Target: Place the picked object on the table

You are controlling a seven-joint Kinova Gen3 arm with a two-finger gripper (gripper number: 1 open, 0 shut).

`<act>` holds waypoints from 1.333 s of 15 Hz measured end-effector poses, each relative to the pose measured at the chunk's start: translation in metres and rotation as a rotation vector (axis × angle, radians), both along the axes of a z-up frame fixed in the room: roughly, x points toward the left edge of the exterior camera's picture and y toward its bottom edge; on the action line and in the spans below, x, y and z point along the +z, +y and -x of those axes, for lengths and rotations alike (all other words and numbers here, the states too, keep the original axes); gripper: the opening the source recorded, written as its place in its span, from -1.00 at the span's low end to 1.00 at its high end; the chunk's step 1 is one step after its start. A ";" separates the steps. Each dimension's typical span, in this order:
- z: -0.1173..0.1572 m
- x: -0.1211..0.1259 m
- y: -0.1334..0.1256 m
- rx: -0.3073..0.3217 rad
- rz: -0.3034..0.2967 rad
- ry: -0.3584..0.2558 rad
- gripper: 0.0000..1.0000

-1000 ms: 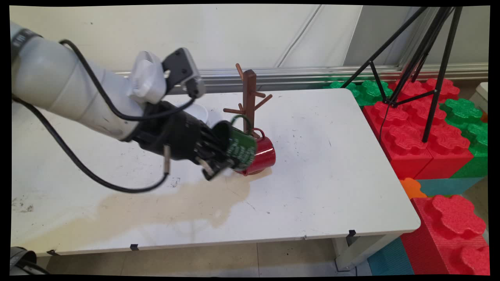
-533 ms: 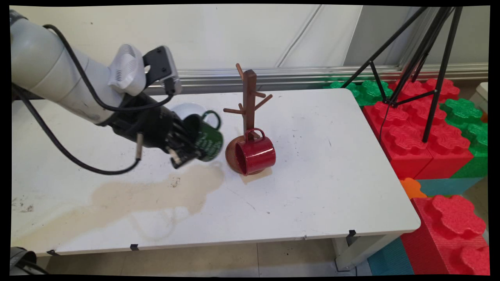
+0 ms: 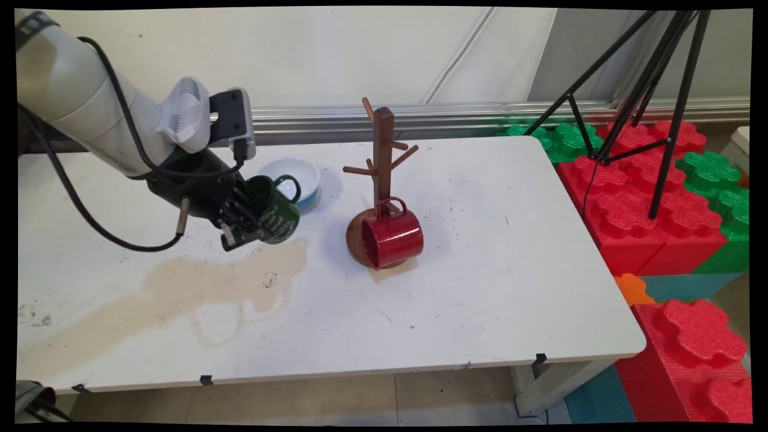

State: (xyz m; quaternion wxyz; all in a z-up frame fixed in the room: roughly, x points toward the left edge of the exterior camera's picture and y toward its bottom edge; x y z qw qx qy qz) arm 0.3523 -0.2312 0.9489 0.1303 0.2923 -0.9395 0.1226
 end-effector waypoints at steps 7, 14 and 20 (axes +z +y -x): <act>-0.022 -0.030 -0.029 -0.104 -0.040 -0.138 -1.00; -0.038 -0.067 -0.053 -0.215 -0.059 -0.246 -1.00; -0.049 -0.094 -0.055 -0.267 -0.098 -0.293 -1.00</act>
